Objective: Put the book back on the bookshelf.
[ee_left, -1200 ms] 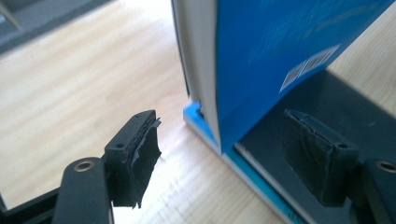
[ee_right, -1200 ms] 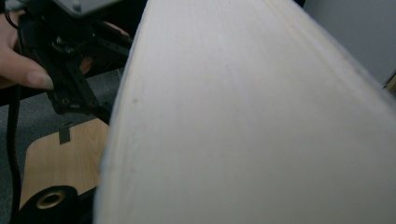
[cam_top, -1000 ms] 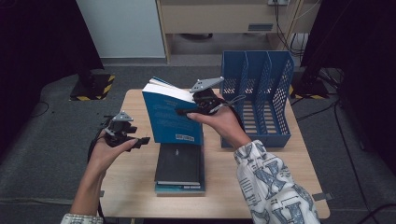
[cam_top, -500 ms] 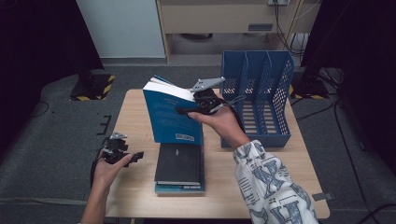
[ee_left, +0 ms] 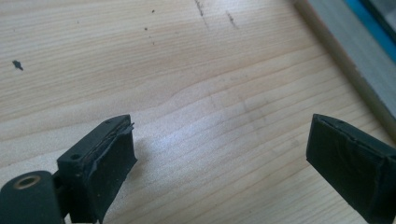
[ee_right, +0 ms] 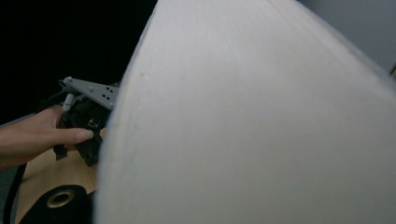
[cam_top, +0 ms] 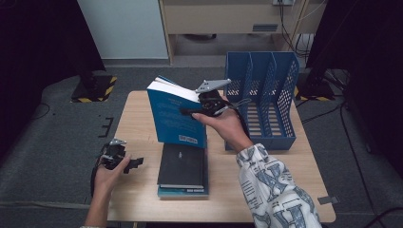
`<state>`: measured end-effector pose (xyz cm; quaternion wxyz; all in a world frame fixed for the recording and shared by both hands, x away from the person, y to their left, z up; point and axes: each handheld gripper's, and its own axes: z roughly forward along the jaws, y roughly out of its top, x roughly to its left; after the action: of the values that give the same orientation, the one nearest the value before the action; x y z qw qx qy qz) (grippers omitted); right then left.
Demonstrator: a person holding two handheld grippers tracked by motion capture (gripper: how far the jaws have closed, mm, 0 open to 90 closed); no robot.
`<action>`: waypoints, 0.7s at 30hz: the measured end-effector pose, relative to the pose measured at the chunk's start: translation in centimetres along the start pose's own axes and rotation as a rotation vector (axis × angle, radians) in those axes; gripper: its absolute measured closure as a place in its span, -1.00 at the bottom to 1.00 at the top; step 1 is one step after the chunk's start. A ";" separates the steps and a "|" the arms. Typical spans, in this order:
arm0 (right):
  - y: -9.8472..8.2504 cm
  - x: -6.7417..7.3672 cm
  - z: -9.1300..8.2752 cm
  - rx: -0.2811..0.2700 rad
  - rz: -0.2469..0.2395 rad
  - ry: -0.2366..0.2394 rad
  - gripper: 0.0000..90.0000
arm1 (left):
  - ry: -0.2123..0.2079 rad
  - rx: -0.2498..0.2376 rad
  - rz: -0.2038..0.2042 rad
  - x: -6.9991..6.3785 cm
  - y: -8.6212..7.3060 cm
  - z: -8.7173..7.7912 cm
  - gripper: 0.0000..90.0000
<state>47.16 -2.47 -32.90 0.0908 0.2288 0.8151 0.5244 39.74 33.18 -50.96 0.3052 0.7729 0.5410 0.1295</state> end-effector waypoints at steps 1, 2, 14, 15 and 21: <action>0.1 0.0 0.0 0.001 0.010 -0.005 0.34 | 0.002 0.008 0.006 0.0 0.0 0.1 -0.83; 0.2 0.0 0.1 0.004 0.024 -0.011 0.34 | 0.003 0.015 0.008 0.0 -0.1 0.2 -0.83; 1.5 -0.7 -0.4 0.004 0.175 -0.046 0.36 | 0.032 0.054 0.016 0.2 -0.3 0.8 -0.84; 1.6 -0.8 -0.6 0.004 0.187 -0.048 0.36 | 0.032 0.055 0.021 0.2 -0.3 0.8 -0.85; 1.8 -1.3 -2.1 0.000 0.229 -0.082 0.35 | 0.045 0.052 0.021 0.3 -0.3 0.8 -0.87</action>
<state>47.96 -4.20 -30.53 0.0638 0.3417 0.7793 0.5214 40.03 33.25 -51.86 0.2712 0.7833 0.5427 0.1359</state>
